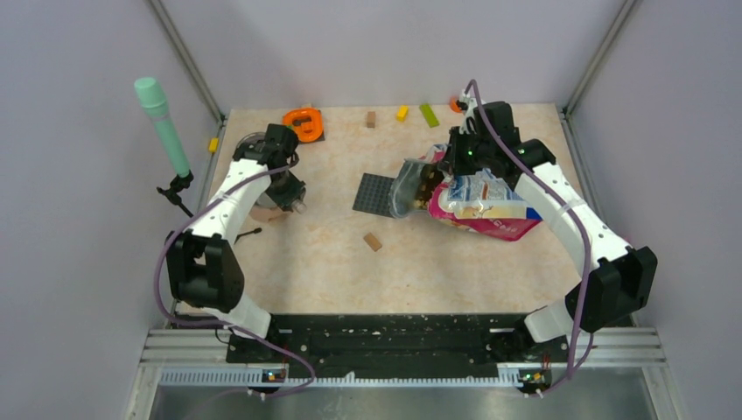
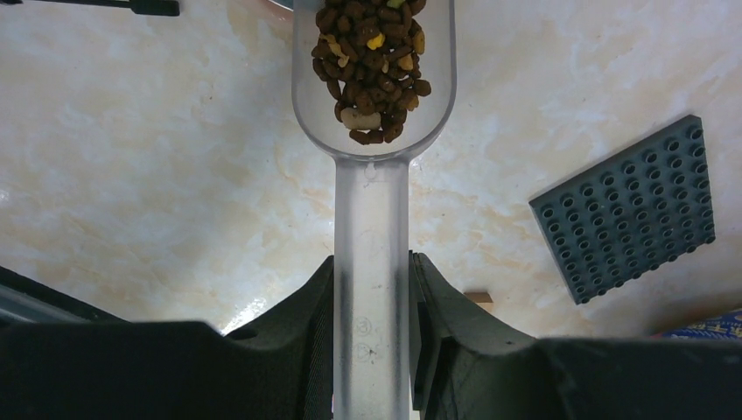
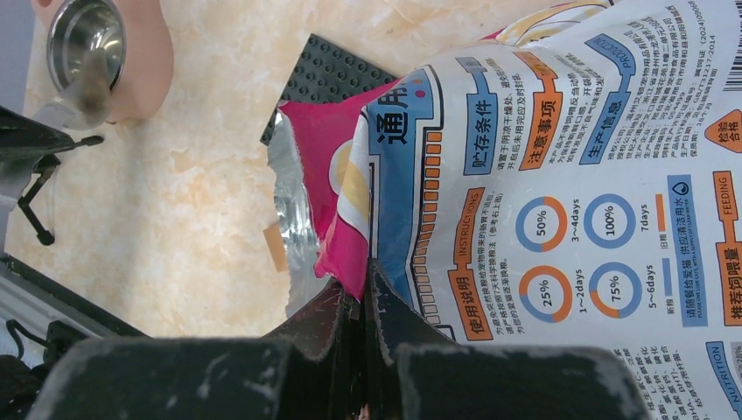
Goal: Serve the pet food
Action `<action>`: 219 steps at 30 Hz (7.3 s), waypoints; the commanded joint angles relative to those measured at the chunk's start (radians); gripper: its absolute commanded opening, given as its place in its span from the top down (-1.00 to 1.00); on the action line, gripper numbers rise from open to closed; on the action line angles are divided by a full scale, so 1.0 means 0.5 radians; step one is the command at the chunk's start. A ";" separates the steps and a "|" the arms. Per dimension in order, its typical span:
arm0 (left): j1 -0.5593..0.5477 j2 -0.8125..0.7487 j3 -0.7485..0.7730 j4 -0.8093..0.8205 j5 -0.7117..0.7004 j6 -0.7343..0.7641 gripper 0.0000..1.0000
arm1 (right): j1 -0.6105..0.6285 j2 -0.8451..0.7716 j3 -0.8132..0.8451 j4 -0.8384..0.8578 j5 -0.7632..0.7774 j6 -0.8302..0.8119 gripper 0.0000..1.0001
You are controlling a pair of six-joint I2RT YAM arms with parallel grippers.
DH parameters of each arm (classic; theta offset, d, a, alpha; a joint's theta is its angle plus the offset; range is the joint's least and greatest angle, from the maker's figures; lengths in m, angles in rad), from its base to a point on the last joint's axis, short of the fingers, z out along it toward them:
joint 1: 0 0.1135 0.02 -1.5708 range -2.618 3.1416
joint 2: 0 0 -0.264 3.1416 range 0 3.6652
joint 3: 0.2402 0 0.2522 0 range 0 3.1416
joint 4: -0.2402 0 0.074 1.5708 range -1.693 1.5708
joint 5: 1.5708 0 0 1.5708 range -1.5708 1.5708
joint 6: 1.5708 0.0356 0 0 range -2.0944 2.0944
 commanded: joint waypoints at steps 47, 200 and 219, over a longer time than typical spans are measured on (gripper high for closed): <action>0.425 -0.347 -0.031 0.046 0.722 -0.298 1.00 | 0.012 -0.153 0.006 0.227 -0.147 0.062 1.00; -1.273 0.007 -0.875 2.410 0.947 1.800 1.00 | -0.048 -0.542 -0.348 0.395 -0.327 0.307 1.00; -1.278 -0.422 -1.198 2.574 0.871 2.087 1.00 | -0.086 -0.432 -0.245 0.396 -0.335 0.318 1.00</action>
